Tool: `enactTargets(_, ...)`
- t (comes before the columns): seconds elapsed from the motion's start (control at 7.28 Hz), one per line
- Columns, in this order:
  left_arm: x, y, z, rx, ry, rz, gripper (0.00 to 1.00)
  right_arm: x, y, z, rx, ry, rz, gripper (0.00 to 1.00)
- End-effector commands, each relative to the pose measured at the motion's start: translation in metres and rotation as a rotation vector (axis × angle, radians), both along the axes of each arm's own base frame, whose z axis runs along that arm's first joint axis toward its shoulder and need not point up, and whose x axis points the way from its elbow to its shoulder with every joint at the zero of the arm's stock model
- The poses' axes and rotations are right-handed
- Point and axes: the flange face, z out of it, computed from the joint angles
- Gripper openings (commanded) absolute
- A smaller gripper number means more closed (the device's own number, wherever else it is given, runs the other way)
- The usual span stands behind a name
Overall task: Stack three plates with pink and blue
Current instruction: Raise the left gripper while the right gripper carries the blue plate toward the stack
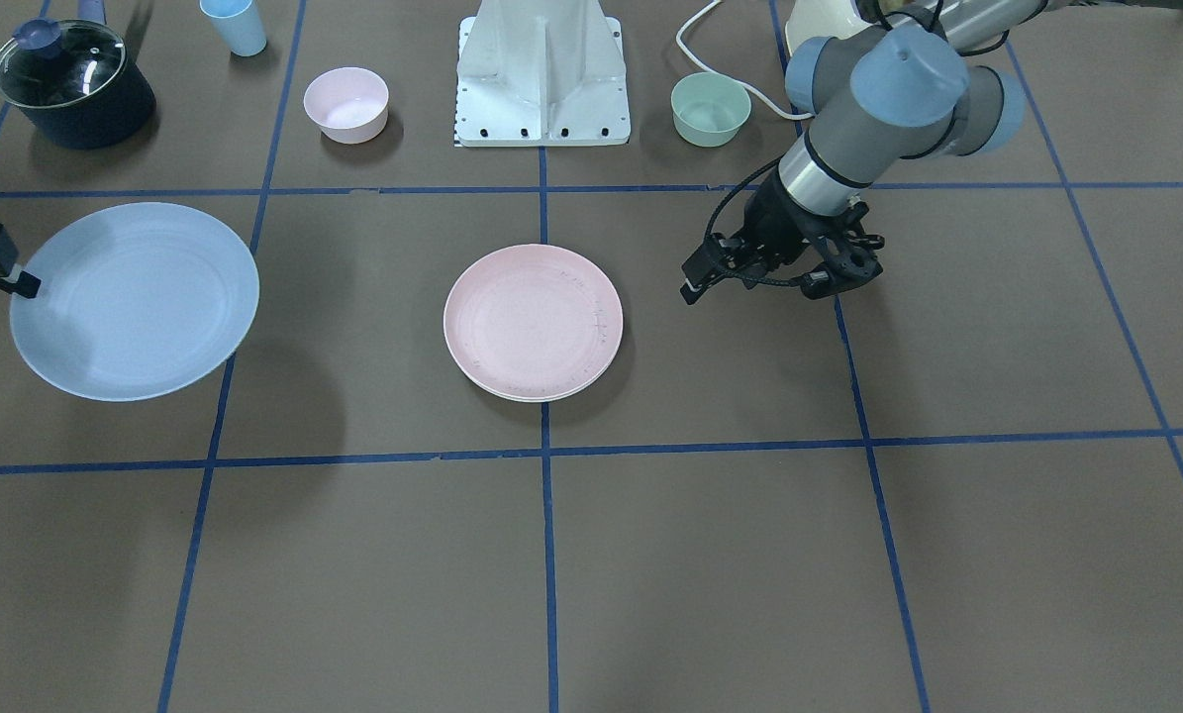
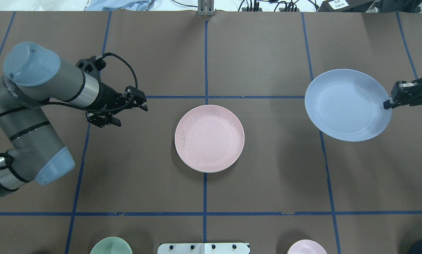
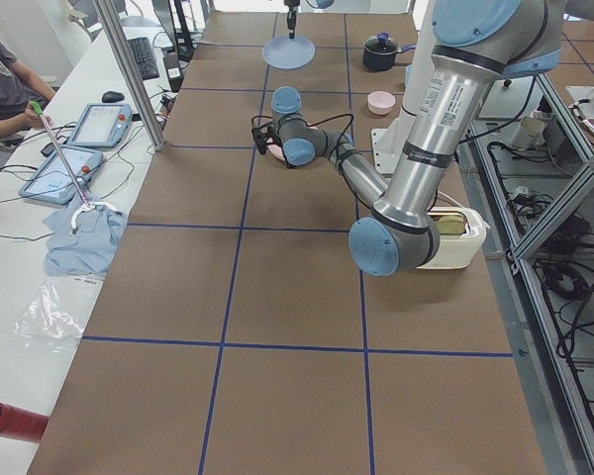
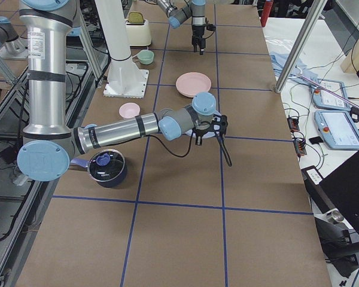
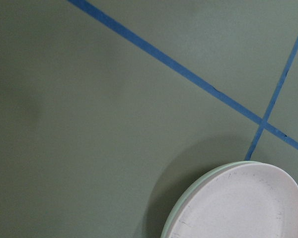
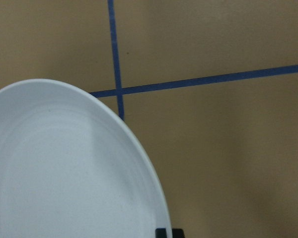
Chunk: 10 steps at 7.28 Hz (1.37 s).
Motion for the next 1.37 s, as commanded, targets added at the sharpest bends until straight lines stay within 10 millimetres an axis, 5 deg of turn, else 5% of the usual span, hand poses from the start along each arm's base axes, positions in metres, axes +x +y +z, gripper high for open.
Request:
enactTargets(0.0, -0.040, -0.004, 0.025, 0.057, -0.068, 0.005, 1.00, -0.075, -0.003, -0.061, -0.044, -0.032, -0.013, 0.00)
enactTargets(0.41, -0.065, -0.018, 0.040, 0.085, -0.112, -0.003, 1.00, -0.194, 0.018, -0.137, 0.001, -0.043, -0.049, 0.00)
enactTargets(0.82, -0.075, -0.024, 0.053, 0.103, -0.137, 0.001, 1.00, -0.257, 0.040, -0.161, 0.079, -0.013, -0.027, 0.00)
enactTargets(1.24, -0.074, -0.025, 0.058, 0.097, -0.144, 0.001, 1.00, -0.298, 0.049, -0.178, 0.086, 0.000, -0.004, 0.00)
